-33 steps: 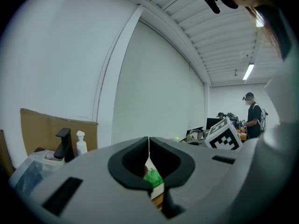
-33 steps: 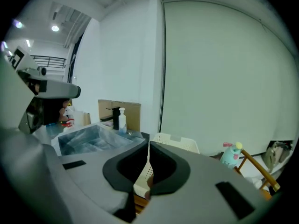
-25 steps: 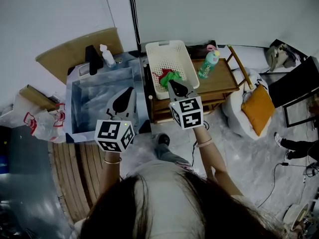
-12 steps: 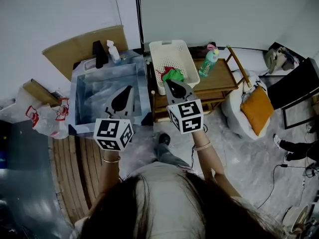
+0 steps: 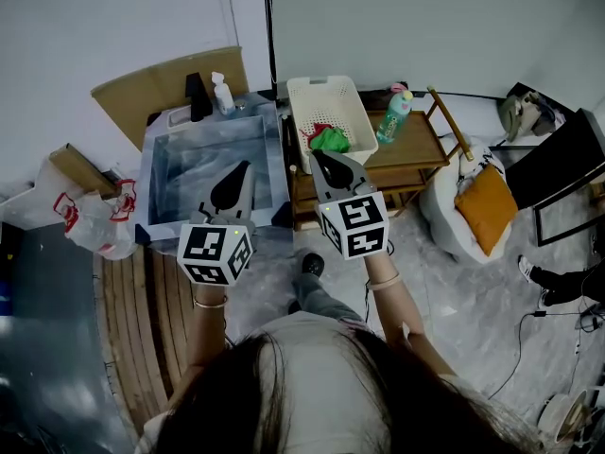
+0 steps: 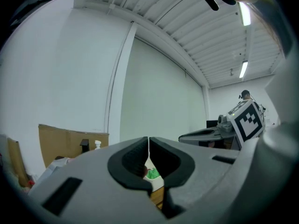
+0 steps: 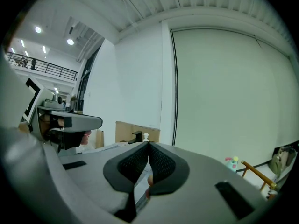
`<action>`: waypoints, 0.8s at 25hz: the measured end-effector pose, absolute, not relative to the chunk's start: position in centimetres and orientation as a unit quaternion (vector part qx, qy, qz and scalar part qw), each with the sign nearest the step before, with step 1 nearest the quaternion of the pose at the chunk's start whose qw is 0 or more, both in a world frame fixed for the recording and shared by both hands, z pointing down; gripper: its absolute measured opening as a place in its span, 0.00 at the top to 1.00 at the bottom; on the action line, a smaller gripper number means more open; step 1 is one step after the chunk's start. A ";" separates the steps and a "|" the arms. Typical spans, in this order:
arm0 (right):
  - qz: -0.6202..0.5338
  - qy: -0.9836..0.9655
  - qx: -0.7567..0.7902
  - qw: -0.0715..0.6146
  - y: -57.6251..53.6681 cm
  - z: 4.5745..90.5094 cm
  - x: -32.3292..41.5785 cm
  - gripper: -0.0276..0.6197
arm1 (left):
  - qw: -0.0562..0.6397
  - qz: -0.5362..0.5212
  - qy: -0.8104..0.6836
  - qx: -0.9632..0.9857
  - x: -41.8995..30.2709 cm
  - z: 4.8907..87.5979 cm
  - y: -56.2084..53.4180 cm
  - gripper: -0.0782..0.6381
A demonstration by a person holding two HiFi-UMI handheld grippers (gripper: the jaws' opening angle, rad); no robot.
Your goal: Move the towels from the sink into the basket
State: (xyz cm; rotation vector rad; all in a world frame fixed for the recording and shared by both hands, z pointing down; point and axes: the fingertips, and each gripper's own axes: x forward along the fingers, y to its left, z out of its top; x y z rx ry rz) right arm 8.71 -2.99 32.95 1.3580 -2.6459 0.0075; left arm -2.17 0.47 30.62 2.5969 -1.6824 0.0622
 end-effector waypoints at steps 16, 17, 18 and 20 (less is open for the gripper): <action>-0.012 -0.890 0.450 0.071 3.0 31.5 7.6 0.92 | 0.025 0.019 -0.563 0.826 -4.2 31.0 6.2 0.88; -0.012 -0.890 0.449 0.070 3.2 31.5 7.5 0.92 | 0.026 0.018 -0.564 0.825 -4.3 31.0 6.3 0.88; -0.012 -0.891 0.449 0.070 3.4 31.5 7.5 0.92 | 0.026 0.017 -0.564 0.825 -4.4 31.0 6.4 0.88; -0.012 -0.891 0.447 0.071 3.6 31.3 7.4 0.92 | 0.027 0.015 -0.565 0.824 -4.4 30.9 6.6 0.88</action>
